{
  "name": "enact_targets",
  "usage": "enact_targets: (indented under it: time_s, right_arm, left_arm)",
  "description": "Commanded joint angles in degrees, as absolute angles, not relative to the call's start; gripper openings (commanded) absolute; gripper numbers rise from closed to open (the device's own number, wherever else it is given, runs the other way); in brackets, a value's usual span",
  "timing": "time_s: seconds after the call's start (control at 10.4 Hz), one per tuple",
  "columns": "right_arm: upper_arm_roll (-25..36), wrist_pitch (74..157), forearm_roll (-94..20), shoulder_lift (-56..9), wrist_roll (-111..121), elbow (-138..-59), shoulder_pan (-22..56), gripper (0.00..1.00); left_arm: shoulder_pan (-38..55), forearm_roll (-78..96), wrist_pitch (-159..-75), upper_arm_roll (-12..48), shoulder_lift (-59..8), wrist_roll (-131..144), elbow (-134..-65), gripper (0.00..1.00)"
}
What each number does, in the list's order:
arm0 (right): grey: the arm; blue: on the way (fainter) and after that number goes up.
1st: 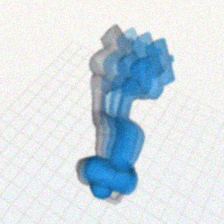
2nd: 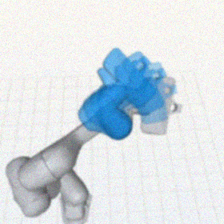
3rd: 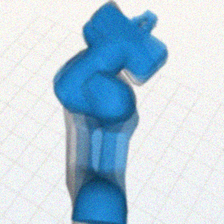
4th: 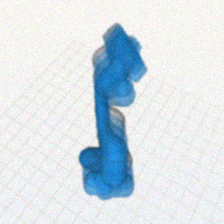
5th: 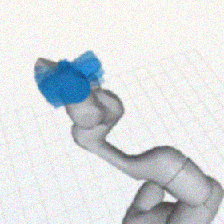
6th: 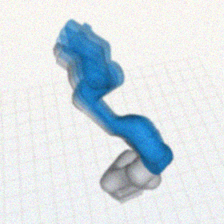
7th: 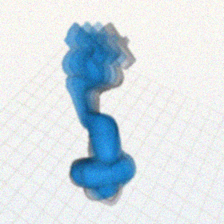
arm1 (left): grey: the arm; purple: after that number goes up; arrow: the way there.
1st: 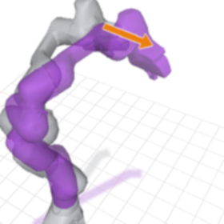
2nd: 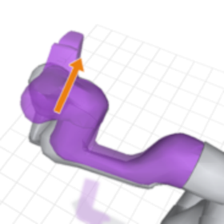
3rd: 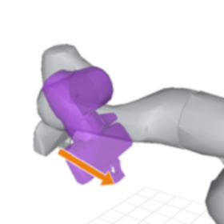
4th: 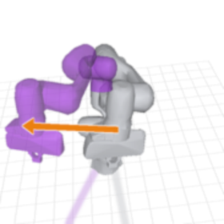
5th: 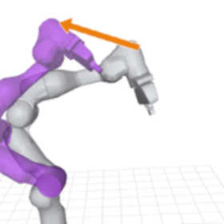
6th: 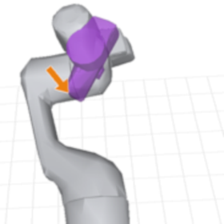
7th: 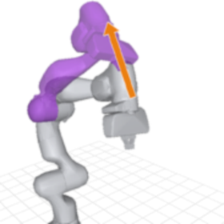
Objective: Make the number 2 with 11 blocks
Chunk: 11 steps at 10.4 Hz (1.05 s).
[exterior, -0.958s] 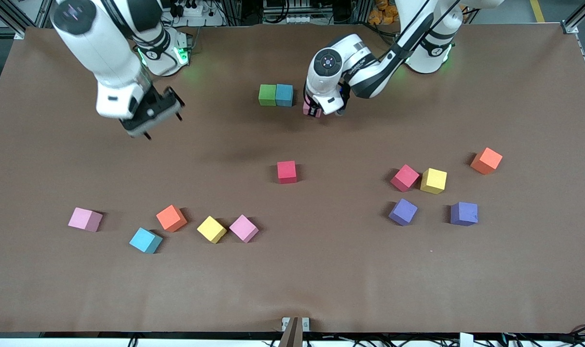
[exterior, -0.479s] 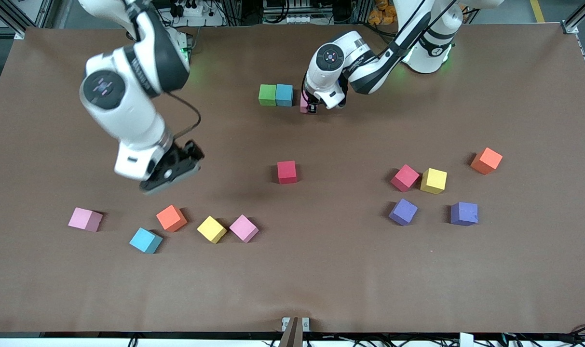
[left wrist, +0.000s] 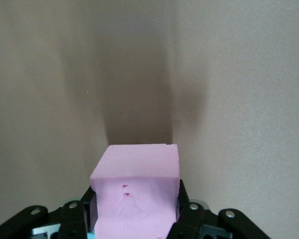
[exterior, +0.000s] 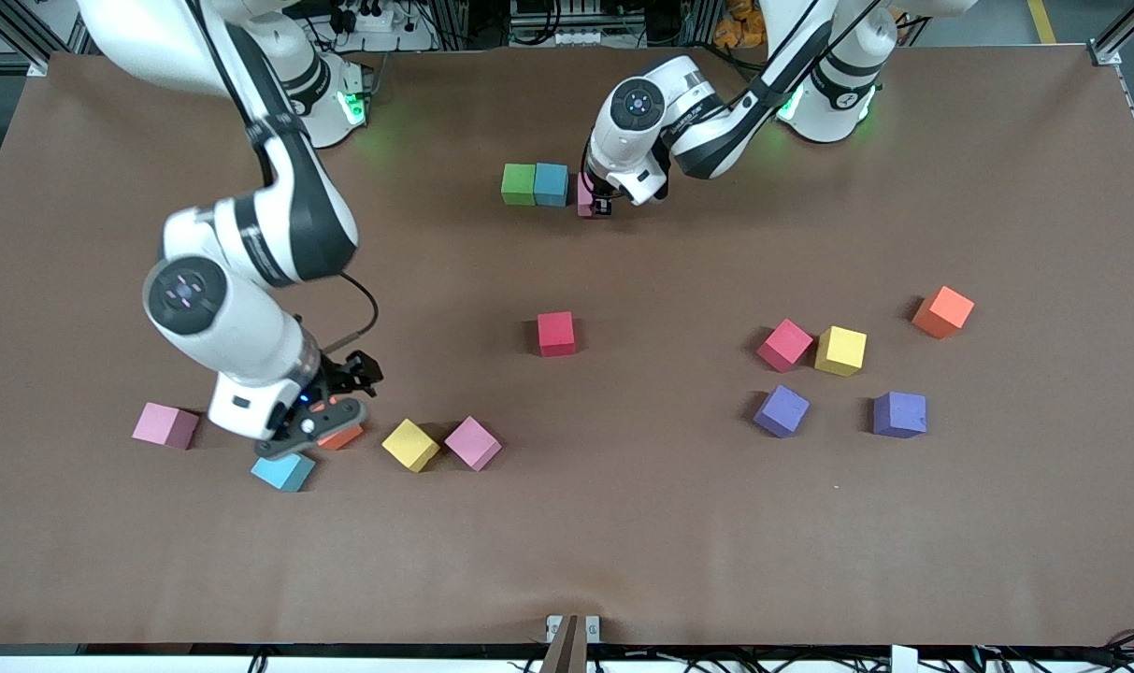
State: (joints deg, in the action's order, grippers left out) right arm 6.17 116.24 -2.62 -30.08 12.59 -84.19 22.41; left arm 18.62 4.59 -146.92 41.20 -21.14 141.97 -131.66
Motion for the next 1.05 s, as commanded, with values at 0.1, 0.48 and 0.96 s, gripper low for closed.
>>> enact_targets:
  time_s: [0.1, 0.48, 0.96]
  right_arm:
    - [5.1, 118.1, -3.3, -35.9, 16.8, -79.7, 21.5, 1.0]
    - [4.2, 121.9, -3.2, -40.2, 16.8, -79.6, 22.2, 0.99]
    - [4.3, 123.3, -2.8, -42.6, 17.8, -79.8, 23.5, 0.99]
  left_arm:
    - [18.8, 5.5, -148.4, 42.3, -21.1, 142.6, -132.8, 0.46]
    - [19.3, 5.4, -148.5, 42.3, -21.4, 142.6, -132.6, 0.46]
    - [20.8, 5.4, -149.1, 42.2, -22.6, 142.8, -132.2, 0.46]
